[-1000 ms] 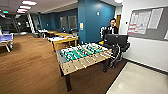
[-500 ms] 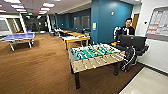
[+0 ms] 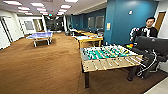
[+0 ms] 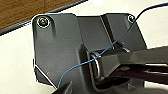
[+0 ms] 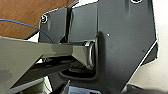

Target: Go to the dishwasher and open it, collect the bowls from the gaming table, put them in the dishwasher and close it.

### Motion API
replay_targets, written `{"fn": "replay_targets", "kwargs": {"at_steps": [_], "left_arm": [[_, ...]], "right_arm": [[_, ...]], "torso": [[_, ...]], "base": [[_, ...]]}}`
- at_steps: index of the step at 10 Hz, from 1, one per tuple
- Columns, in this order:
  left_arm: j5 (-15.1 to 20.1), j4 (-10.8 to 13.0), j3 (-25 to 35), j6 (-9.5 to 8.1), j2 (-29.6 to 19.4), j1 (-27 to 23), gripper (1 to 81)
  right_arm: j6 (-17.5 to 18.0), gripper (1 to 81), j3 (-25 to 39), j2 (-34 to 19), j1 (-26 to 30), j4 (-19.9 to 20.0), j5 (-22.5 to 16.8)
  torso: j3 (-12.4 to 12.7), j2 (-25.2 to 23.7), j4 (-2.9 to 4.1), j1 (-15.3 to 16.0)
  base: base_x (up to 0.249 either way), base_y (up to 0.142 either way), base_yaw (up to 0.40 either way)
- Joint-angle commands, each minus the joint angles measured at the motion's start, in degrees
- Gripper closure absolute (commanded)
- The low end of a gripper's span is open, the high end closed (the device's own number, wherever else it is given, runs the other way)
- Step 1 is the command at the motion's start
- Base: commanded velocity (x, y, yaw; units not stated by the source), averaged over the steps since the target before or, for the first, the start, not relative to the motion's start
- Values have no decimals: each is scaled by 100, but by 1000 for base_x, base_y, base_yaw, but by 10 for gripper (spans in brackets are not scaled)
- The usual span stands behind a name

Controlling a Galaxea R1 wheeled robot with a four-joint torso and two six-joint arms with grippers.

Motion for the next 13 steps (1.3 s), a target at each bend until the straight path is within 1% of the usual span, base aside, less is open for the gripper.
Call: {"fn": "replay_targets", "kwargs": {"at_steps": [1,8,10,12,13], "left_arm": [[262,-18,-7,26,3,-238,10],[271,-18,-7,26,3,-238,10],[271,-27,-16,0,3,-238,10],[262,-44,-86,-18,20,-238,10],[262,-44,-130,-18,38,-238,10]], "right_arm": [[-35,10,25,-39,251,-42,-301],[-35,10,25,-30,243,-42,-292],[-35,10,25,-30,242,-42,-292],[-35,10,8,-30,242,-42,-292],[-35,10,8,-30,242,-42,-292]], "torso": [[0,0,0,0],[0,0,0,-2],[0,0,0,-2],[0,0,0,-2],[0,0,0,-2]], "base": [[0,0,380],[0,0,380],[0,0,316],[0,0,74],[0,0,-209]]}}
